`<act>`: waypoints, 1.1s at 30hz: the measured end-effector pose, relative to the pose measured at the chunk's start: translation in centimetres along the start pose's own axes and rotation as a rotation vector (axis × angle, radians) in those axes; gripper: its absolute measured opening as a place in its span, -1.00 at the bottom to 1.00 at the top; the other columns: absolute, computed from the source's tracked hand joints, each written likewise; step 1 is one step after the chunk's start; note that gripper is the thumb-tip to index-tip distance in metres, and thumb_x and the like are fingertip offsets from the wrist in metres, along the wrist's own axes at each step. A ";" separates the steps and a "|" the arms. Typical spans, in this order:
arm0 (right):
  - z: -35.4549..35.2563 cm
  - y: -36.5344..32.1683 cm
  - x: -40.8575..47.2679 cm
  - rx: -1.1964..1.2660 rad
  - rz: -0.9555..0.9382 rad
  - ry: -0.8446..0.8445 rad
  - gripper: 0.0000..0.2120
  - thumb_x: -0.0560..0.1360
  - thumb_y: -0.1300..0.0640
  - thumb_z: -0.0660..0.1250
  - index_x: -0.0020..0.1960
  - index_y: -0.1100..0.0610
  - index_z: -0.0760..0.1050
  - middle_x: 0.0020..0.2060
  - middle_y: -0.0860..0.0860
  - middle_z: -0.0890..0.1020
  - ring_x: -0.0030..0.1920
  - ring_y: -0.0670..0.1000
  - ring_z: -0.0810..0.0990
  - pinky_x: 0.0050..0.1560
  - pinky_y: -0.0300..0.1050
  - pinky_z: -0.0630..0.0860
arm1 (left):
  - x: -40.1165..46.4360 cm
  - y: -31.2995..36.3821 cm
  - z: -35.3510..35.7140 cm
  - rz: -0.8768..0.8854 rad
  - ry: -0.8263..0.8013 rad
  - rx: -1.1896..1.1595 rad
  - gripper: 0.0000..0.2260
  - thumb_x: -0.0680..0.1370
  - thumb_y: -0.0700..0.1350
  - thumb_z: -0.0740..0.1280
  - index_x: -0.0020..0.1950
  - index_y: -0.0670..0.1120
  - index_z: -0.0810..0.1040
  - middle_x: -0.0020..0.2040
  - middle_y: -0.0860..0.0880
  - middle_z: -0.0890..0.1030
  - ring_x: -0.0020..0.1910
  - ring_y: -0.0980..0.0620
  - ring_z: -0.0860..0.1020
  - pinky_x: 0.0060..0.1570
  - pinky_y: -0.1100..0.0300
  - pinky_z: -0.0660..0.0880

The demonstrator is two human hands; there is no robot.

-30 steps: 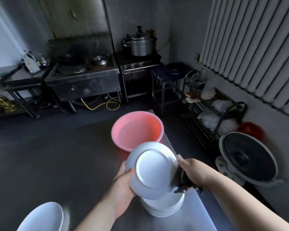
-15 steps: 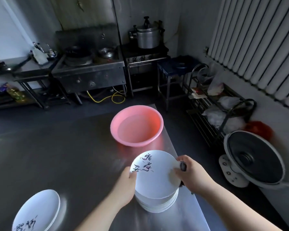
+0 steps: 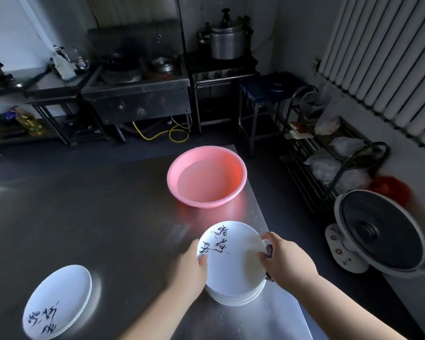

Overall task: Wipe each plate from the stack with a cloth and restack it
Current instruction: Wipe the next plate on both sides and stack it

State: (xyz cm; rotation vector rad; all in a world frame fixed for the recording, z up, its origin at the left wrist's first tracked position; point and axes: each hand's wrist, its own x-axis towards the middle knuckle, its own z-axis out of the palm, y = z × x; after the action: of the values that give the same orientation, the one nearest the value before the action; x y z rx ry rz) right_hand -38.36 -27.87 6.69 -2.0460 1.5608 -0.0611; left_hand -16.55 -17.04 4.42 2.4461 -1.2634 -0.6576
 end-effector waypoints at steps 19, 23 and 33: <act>6.9 -16.6 -0.7 -0.193 -0.379 0.034 -0.56 0.54 -0.17 0.24 0.40 -0.16 0.37 -0.07 -0.11 0.63 -0.05 0.02 0.64 -0.18 -0.06 0.55 | -0.3 -17.2 -7.8 -0.116 0.054 0.131 -0.62 0.65 0.25 0.16 0.42 0.19 0.44 0.01 0.12 0.71 0.04 0.02 0.66 0.02 0.12 0.58; 13.1 -22.4 -0.7 -0.224 -0.452 -0.082 -0.59 0.53 -0.18 0.22 0.34 -0.10 0.40 -0.02 -0.10 0.66 0.02 0.09 0.66 -0.09 -0.07 0.57 | -1.9 -26.4 -10.6 -0.243 0.094 0.201 -0.79 0.66 0.16 0.16 -0.04 0.06 0.42 -0.27 0.07 0.50 -0.29 0.02 0.48 -0.19 0.07 0.55; 27.9 -32.5 -0.5 -0.215 -0.374 -0.389 -0.80 0.54 -0.14 0.26 -0.03 -0.02 0.44 -0.20 -0.07 0.60 -0.13 0.07 0.63 -0.36 -0.15 0.36 | -1.8 -43.9 -11.1 -0.543 0.124 0.168 -0.71 0.63 0.13 0.30 0.21 -0.04 0.43 0.12 -0.02 0.63 0.07 -0.07 0.64 0.04 0.04 0.59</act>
State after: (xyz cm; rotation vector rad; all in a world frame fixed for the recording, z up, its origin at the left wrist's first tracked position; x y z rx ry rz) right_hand 0.01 -10.91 -1.90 -2.3214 0.9735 0.3586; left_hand 18.34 9.82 -6.17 2.9441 -0.6224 -0.5284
